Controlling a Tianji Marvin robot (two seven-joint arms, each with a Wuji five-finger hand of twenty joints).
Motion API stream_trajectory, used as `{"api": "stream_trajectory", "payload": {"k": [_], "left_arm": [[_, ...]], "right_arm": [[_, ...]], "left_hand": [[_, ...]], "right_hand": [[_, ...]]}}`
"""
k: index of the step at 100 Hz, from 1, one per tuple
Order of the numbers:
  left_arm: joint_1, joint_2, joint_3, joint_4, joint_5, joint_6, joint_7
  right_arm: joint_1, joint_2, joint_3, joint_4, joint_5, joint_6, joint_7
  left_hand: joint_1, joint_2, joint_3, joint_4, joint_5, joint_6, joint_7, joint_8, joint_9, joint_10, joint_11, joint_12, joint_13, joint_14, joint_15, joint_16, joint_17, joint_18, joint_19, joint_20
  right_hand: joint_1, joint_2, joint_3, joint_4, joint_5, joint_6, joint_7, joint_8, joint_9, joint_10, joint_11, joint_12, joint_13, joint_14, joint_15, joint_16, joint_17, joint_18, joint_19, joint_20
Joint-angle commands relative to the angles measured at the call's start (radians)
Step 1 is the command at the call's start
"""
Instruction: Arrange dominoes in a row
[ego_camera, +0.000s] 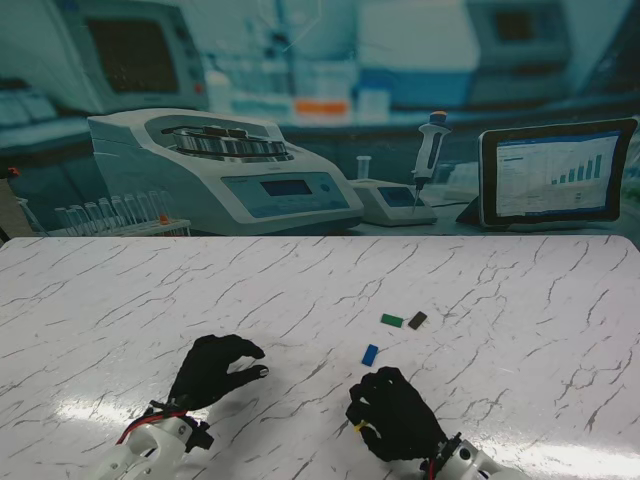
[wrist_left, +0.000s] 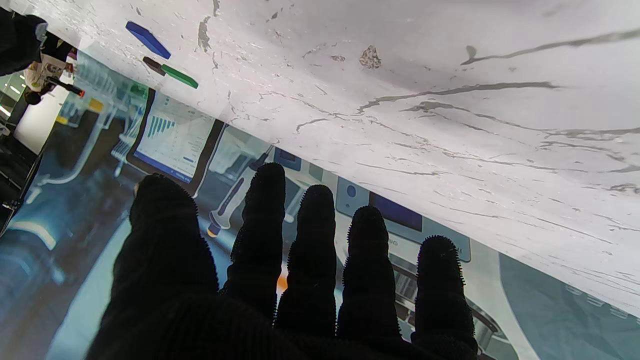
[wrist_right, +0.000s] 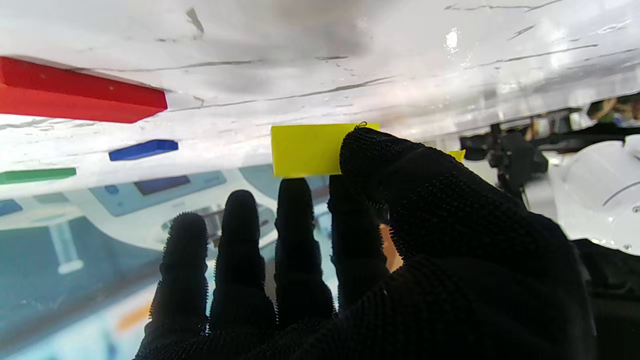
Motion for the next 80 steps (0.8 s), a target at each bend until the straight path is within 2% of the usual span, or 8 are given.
{"api": "stream_trajectory", "payload": {"k": [1, 15, 25, 29, 41, 67, 78, 80], "left_arm": [[0.003, -0.006, 0.004, 0.004, -0.006, -0.029, -0.008], [0.002, -0.006, 0.005, 0.005, -0.007, -0.031, -0.007], [0.0, -0.006, 0.005, 0.007, -0.008, -0.033, -0.006], [0.0, -0.006, 0.006, 0.008, -0.008, -0.033, -0.005], [-0.002, -0.007, 0.007, 0.01, -0.01, -0.035, -0.004], [-0.004, -0.007, 0.008, 0.012, -0.014, -0.036, -0.003], [-0.005, -0.008, 0.008, 0.013, -0.015, -0.036, -0.003], [-0.005, -0.008, 0.008, 0.013, -0.015, -0.036, -0.003]], "right_arm": [[-0.01, -0.004, 0.0, -0.014, -0.002, 0.001, -0.001], [-0.015, -0.004, 0.008, -0.027, -0.004, 0.009, 0.012], [-0.017, -0.004, 0.011, -0.031, -0.004, 0.013, 0.018], [-0.015, -0.006, 0.008, -0.028, -0.002, 0.017, 0.014], [-0.011, -0.01, 0.002, -0.018, 0.011, 0.02, -0.001], [-0.009, -0.017, -0.006, -0.008, 0.032, 0.03, -0.021], [-0.009, -0.02, -0.008, -0.005, 0.04, 0.032, -0.028], [-0.009, -0.021, -0.009, -0.004, 0.043, 0.031, -0.029]], "left_hand": [[-0.024, 0.037, 0.001, 0.021, 0.015, 0.007, 0.013, 0.012, 0.03, 0.005, 0.015, 0.015, 0.016, 0.004, 0.016, 0.017, -0.003, 0.017, 0.03, 0.019], [-0.025, 0.039, 0.001, 0.021, 0.014, 0.007, 0.017, 0.012, 0.029, 0.005, 0.017, 0.015, 0.015, 0.004, 0.017, 0.018, -0.003, 0.016, 0.032, 0.02], [-0.025, 0.039, 0.001, 0.021, 0.016, 0.009, 0.021, 0.013, 0.032, 0.004, 0.019, 0.015, 0.018, 0.004, 0.019, 0.019, -0.001, 0.016, 0.034, 0.02], [-0.025, 0.04, 0.001, 0.021, 0.015, 0.008, 0.022, 0.013, 0.032, 0.003, 0.02, 0.015, 0.017, 0.004, 0.019, 0.02, -0.001, 0.017, 0.034, 0.021], [-0.028, 0.042, 0.0, 0.021, 0.013, 0.009, 0.025, 0.013, 0.031, 0.004, 0.021, 0.015, 0.017, 0.003, 0.02, 0.02, -0.002, 0.017, 0.034, 0.021], [-0.03, 0.046, 0.001, 0.021, 0.013, 0.006, 0.03, 0.011, 0.031, 0.003, 0.024, 0.014, 0.02, 0.005, 0.023, 0.022, 0.0, 0.015, 0.037, 0.022], [-0.029, 0.047, 0.001, 0.021, 0.013, 0.006, 0.032, 0.011, 0.033, 0.005, 0.026, 0.014, 0.024, 0.014, 0.027, 0.023, 0.002, 0.013, 0.039, 0.023], [-0.029, 0.048, 0.001, 0.021, 0.014, 0.006, 0.033, 0.011, 0.033, 0.005, 0.027, 0.014, 0.024, 0.017, 0.027, 0.024, 0.003, 0.013, 0.039, 0.023]], "right_hand": [[0.019, -0.026, 0.033, -0.043, 0.046, -0.038, 0.033, -0.019, 0.012, -0.025, 0.034, 0.106, -0.035, -0.016, 0.06, 0.058, -0.021, 0.08, 0.037, -0.026], [0.015, -0.027, 0.032, -0.051, 0.048, -0.042, 0.031, -0.034, 0.095, -0.032, 0.122, 0.24, 0.025, -0.03, 0.155, 0.139, -0.013, 0.072, 0.082, -0.027], [0.008, -0.018, 0.028, -0.049, 0.047, -0.053, 0.033, -0.035, 0.159, -0.02, 0.155, 0.258, 0.083, -0.048, 0.182, 0.162, -0.003, 0.078, 0.094, -0.027], [0.007, -0.009, 0.023, -0.043, 0.043, -0.063, 0.034, -0.026, 0.214, -0.036, 0.179, 0.262, 0.135, -0.062, 0.184, 0.169, 0.01, 0.079, 0.106, -0.027], [0.002, -0.004, 0.022, -0.028, 0.045, -0.04, 0.041, 0.002, 0.292, -0.041, 0.184, 0.22, 0.225, -0.058, 0.128, 0.15, 0.021, 0.081, 0.125, -0.034], [-0.02, 0.012, 0.048, -0.02, 0.032, 0.002, 0.051, 0.052, 0.385, -0.037, 0.167, 0.141, 0.349, -0.04, -0.033, 0.036, 0.033, 0.072, 0.154, -0.044], [-0.019, 0.043, 0.043, -0.017, 0.003, 0.015, 0.05, 0.08, 0.435, -0.045, 0.153, 0.064, 0.389, -0.047, -0.053, 0.009, 0.04, 0.069, 0.164, -0.045], [-0.016, 0.054, 0.033, -0.005, -0.006, 0.021, 0.045, 0.094, 0.44, -0.051, 0.167, 0.031, 0.397, -0.049, -0.052, 0.002, 0.04, 0.067, 0.168, -0.047]]}}
